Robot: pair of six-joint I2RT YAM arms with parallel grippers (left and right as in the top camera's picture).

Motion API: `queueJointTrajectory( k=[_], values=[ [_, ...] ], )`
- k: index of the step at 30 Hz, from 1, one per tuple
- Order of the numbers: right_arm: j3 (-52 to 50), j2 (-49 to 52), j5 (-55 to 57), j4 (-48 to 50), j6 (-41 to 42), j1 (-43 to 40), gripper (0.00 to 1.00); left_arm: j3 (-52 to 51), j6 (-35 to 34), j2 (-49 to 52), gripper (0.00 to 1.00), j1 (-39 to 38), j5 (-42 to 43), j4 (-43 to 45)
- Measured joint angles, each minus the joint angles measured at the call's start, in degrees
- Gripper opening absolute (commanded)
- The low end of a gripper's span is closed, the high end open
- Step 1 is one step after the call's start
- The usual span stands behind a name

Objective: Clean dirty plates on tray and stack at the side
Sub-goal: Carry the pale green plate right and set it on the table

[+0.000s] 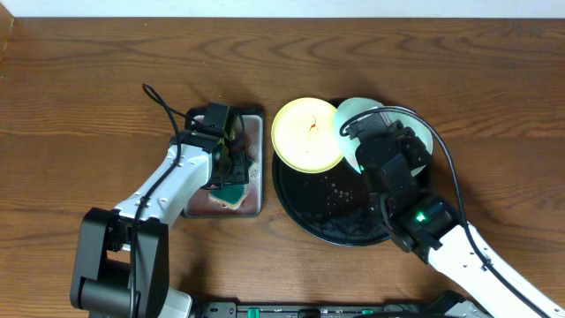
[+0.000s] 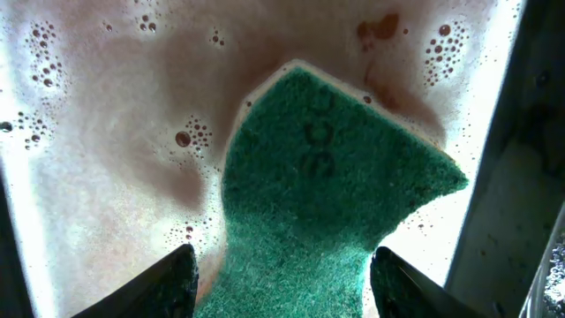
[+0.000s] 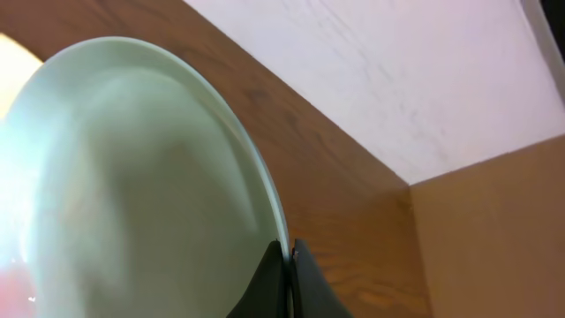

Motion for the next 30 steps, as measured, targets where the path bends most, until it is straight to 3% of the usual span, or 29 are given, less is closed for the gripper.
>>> queueJointTrajectory(
  k=[9, 12, 13, 14, 24, 25, 26, 27, 30],
  values=[
    [0.0, 0.0, 1.2, 1.8, -1.3, 1.1, 0.01, -2.3, 0.0, 0.0, 0.63, 0.0, 0.0, -1.1],
    [0.0, 0.0, 1.3, 2.0, -0.5, 1.2, 0.01, -3.7, 0.2, -0.1, 0.31, 0.0, 0.1, -0.8],
    [0.0, 0.0, 1.4, 2.1, -0.3, 1.2, 0.01, -3.8, 0.3, -0.2, 0.13, 0.0, 0.3, -0.8],
    [0.0, 0.0, 1.5, 2.1, -0.1, 1.2, 0.01, -4.0, 0.1, -0.2, 0.08, 0.0, 0.5, -0.9],
    [0.0, 0.0, 1.7, 2.1, 0.0, 1.2, 0.01, -4.1, 0.0, -0.3, 0.08, 0.0, 2.6, -0.8],
    [0.0, 0.0, 1.7, 2.1, 0.0, 1.2, 0.01, -4.0, 0.0, -0.3, 0.11, 0.0, 2.6, -0.7],
    [0.0, 0.0, 1.6, 2.2, 0.0, 1.2, 0.01, -3.8, -0.1, -0.3, 0.25, 0.0, 2.8, -0.4],
    [0.0, 0.0, 1.7, 2.3, 0.0, 1.2, 0.01, -3.7, -0.5, -0.3, 0.44, 0.0, 3.0, 0.4],
    [0.0, 0.0, 1.7, 2.4, 0.0, 1.2, 0.01, -3.3, -4.5, -0.3, 0.54, 0.0, 3.1, 2.6]
  ],
)
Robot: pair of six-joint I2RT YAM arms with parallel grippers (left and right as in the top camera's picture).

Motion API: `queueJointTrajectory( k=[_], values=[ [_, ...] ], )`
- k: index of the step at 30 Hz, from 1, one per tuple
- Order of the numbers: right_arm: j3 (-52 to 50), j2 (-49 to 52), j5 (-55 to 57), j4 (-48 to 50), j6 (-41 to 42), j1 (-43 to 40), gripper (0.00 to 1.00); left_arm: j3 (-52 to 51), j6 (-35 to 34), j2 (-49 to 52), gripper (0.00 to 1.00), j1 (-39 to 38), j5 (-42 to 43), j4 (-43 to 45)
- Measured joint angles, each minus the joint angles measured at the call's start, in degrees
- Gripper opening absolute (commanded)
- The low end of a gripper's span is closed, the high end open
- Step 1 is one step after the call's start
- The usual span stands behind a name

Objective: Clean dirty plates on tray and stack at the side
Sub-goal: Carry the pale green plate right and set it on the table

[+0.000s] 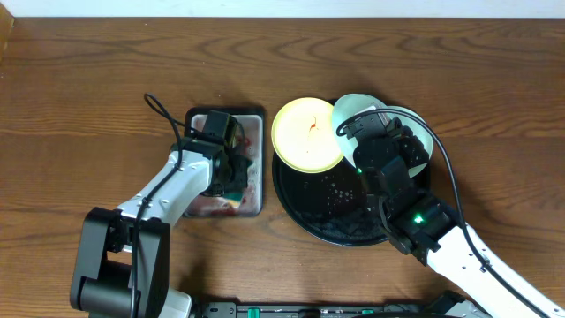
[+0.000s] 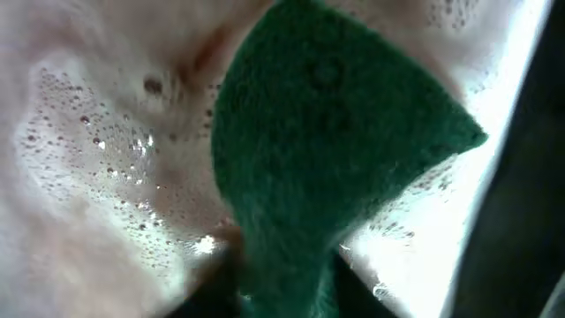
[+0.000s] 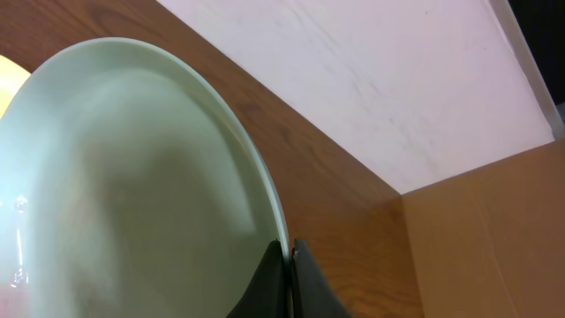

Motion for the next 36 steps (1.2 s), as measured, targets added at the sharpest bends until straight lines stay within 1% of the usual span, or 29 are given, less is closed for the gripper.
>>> queueJointTrajectory(
  k=[3, 6, 10, 11, 14, 16, 17, 19, 21, 23, 24, 26, 28, 31, 32, 33, 34, 36],
  values=[
    [0.0, 0.0, 0.0, 0.0, 0.0, 0.0, 0.01, 0.4, -2.3, 0.0, 0.54, 0.0, 0.1, 0.4],
    [0.0, 0.0, 0.0, 0.0, 0.0, 0.0, 0.01, 0.4, -3.5, 0.0, 0.46, 0.0, 0.1, 1.0],
    [0.0, 0.0, 0.0, -0.1, 0.0, 0.0, 0.01, 0.4, -3.0, 0.0, 0.42, 0.0, 0.1, 3.6],
    [0.0, 0.0, 0.0, -0.1, 0.0, 0.0, 0.01, 0.4, -2.7, 0.0, 0.40, 0.0, 0.1, 4.1],
    [0.0, 0.0, 0.0, 0.0, 0.0, 0.0, 0.01, 0.4, -2.3, 0.0, 0.31, 0.0, 0.1, 4.1],
    [0.0, 0.0, 0.0, -0.1, 0.0, 0.0, 0.01, 0.4, -1.9, 0.0, 0.23, 0.0, 0.1, 4.1],
    [0.0, 0.0, 0.0, 0.0, 0.0, 0.0, 0.01, 0.4, -1.7, 0.0, 0.09, 0.0, 0.1, 4.2],
    [0.0, 0.0, 0.0, -0.1, 0.2, 0.0, 0.01, 0.3, -1.4, 0.0, 0.07, 0.0, 0.1, 4.3],
    [0.0, 0.0, 0.0, -0.3, 1.6, 0.0, 0.01, -0.1, -1.3, 0.0, 0.07, 0.0, 0.1, 4.7],
    [0.0, 0.0, -0.3, -1.7, 5.4, -0.4, 0.01, -0.2, -1.3, 0.0, 0.07, 0.0, 0.1, 4.9],
    [0.1, 0.0, -1.3, -3.7, 9.2, -1.5, 0.01, -0.2, -1.3, 0.0, 0.07, 0.0, 0.1, 4.9],
    [0.1, 0.0, -3.5, -5.8, 14.0, -4.1, 0.01, -0.2, -1.2, 0.0, 0.08, 0.0, 0.1, 5.0],
    [0.2, 0.0, -8.1, -7.9, 20.8, -9.3, 0.01, -0.3, -1.2, 0.0, 0.08, 0.0, 0.1, 5.1],
    [0.2, 0.0, -14.2, -8.5, 28.3, -17.7, 0.01, -0.4, -0.3, 0.0, 0.07, 0.0, 0.1, 5.5],
    [0.2, 0.0, -16.7, -8.4, 30.6, -20.7, 0.01, -0.4, 0.1, 0.0, 0.22, 0.0, 0.1, 5.5],
    [0.2, 0.0, -19.1, -8.4, 32.6, -23.7, 0.01, -0.4, 0.6, 0.0, 0.41, 0.0, 0.1, 5.5],
    [0.2, 0.0, -21.6, -8.3, 34.0, -26.4, 0.01, -0.4, 0.3, 0.0, 0.47, 0.0, 0.1, 5.6],
    [0.2, 0.0, -25.4, -7.8, 35.8, -30.8, 0.01, -0.5, 0.8, 0.0, 0.49, 0.0, 0.2, 5.7]
  ],
)
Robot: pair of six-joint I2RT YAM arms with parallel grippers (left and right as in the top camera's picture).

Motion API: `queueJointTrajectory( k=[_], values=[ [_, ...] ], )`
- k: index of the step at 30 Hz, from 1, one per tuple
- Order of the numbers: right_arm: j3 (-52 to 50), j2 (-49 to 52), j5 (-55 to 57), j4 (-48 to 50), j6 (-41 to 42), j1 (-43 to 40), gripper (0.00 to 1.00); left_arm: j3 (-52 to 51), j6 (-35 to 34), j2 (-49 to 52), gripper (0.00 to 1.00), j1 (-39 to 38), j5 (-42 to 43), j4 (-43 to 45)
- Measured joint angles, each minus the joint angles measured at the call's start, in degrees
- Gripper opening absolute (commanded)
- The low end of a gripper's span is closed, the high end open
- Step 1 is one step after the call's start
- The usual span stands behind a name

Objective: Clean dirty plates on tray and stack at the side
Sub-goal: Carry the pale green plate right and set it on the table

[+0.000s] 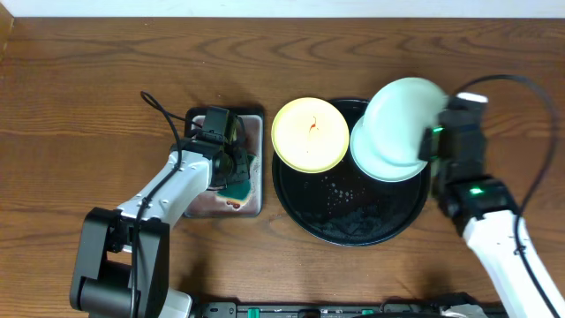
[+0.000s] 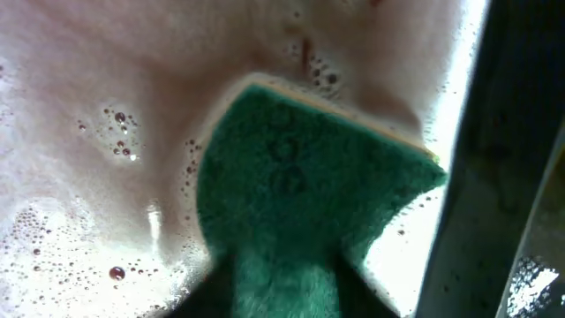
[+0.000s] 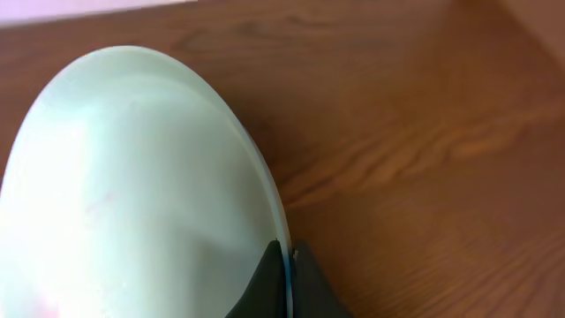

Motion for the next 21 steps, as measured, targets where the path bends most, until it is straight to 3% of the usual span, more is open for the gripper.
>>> queueJointTrajectory(
  k=[13, 21],
  values=[
    [0.0, 0.5, -9.7, -4.2, 14.1, -28.4, 0.01, -0.4, 0.6, 0.0, 0.59, 0.0, 0.0, -2.5],
    [0.0, 9.4, -11.2, -5.9, 19.9, -36.5, 0.01, -0.4, 0.6, 0.0, 0.59, 0.0, 0.0, -2.5]
  ],
)
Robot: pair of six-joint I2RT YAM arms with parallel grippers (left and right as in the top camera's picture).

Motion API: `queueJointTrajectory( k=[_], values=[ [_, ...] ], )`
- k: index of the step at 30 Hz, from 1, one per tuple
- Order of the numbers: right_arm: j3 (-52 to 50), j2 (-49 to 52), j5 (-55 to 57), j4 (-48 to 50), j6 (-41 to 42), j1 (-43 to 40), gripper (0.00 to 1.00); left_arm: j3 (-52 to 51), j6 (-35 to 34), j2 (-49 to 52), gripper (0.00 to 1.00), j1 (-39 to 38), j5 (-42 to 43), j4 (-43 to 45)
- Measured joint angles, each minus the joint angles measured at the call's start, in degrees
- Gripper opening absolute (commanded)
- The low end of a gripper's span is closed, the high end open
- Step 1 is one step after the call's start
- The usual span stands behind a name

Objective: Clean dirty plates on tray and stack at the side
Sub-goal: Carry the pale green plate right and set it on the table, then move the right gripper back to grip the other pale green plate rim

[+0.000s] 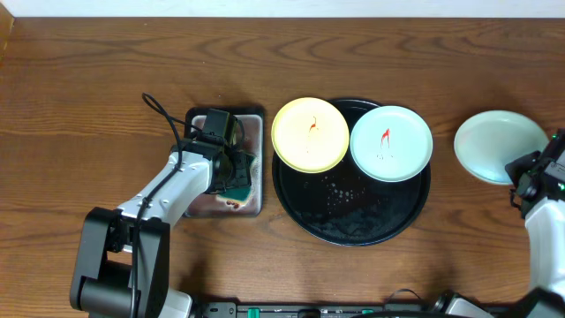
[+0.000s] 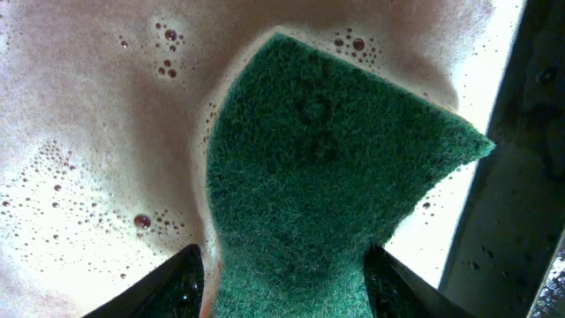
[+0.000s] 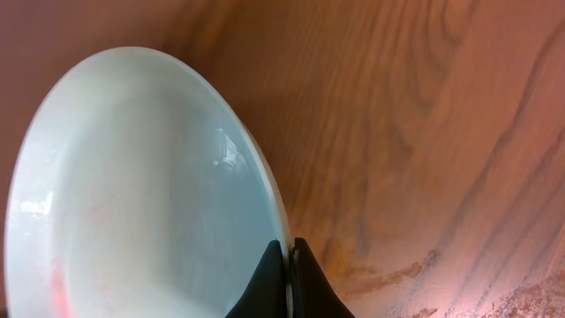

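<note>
My right gripper [image 1: 521, 172] is shut on the rim of a pale green plate [image 1: 494, 143], held right of the tray, low over or on the wood; which, I cannot tell. In the right wrist view the gripper [image 3: 290, 252] pinches that plate [image 3: 132, 194] at its edge. A yellow plate [image 1: 309, 134] and a white plate [image 1: 391, 143], each with a red smear, lie on the round black tray [image 1: 353, 238]. My left gripper [image 2: 284, 283] pinches the green sponge [image 2: 327, 177] in foamy water; overhead it [image 1: 231, 168] sits over the wash dish.
The square wash dish [image 1: 199, 208] of pinkish soapy water [image 2: 88, 132] stands left of the black tray. Crumbs or drops speckle the tray's bare front part. Bare wood lies behind and to the far left and right.
My right gripper has carried the pale green plate from above the tray's right half to the table on the right, uncovering the white plate. The left fingers stand wider on the sponge.
The right gripper first held the pale green plate tilted over the tray's back, beside the yellow plate. It then had the plate over the tray's right side, and now off the tray. Meanwhile the left gripper held the sponge in the soapy dish, fingers wide, then squeezed, now wide again.
</note>
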Motion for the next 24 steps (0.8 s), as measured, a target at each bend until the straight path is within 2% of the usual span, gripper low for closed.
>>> queueJointTrajectory(
  k=[5, 6, 7, 8, 9, 10, 12, 18, 24],
  values=[
    [0.0, 5.7, -2.1, 1.6, -2.4, 0.0, 0.01, 0.0, 0.0, 0.0, 0.59, 0.0, 0.0, 0.0],
    [0.0, 6.8, -2.5, 1.6, -3.0, 0.0, 0.03, 0.0, 0.0, 0.0, 0.59, 0.0, 0.0, 0.0],
    [0.0, 7.7, -3.1, 2.0, -3.7, 0.0, 0.13, 0.0, 0.0, 0.0, 0.59, 0.0, 0.0, 0.0],
    [0.0, 8.5, -4.2, 2.8, -4.8, 0.0, 0.27, 0.0, 0.0, 0.0, 0.59, 0.0, 0.0, 0.0],
    [0.0, 8.9, -5.2, 3.7, -5.9, 0.0, 0.35, 0.0, 0.0, 0.0, 0.59, 0.0, 0.0, 0.0],
    [0.0, 9.0, -6.2, 4.8, -6.8, 0.0, 0.41, 0.0, 0.0, 0.0, 0.59, 0.0, 0.0, 0.0],
    [0.1, 9.0, -12.3, 8.9, -11.2, 0.1, 0.45, 0.0, 0.0, 0.0, 0.59, 0.0, 0.0, 0.0],
    [0.3, 9.0, -30.8, 12.6, -22.5, 2.4, 0.50, 0.0, 0.0, 0.0, 0.59, 0.0, 0.0, 0.0],
    [0.3, 9.9, -35.6, 12.2, -30.9, 10.8, 0.51, 0.0, 0.0, 0.0, 0.59, 0.0, 0.0, 0.0]
  ],
)
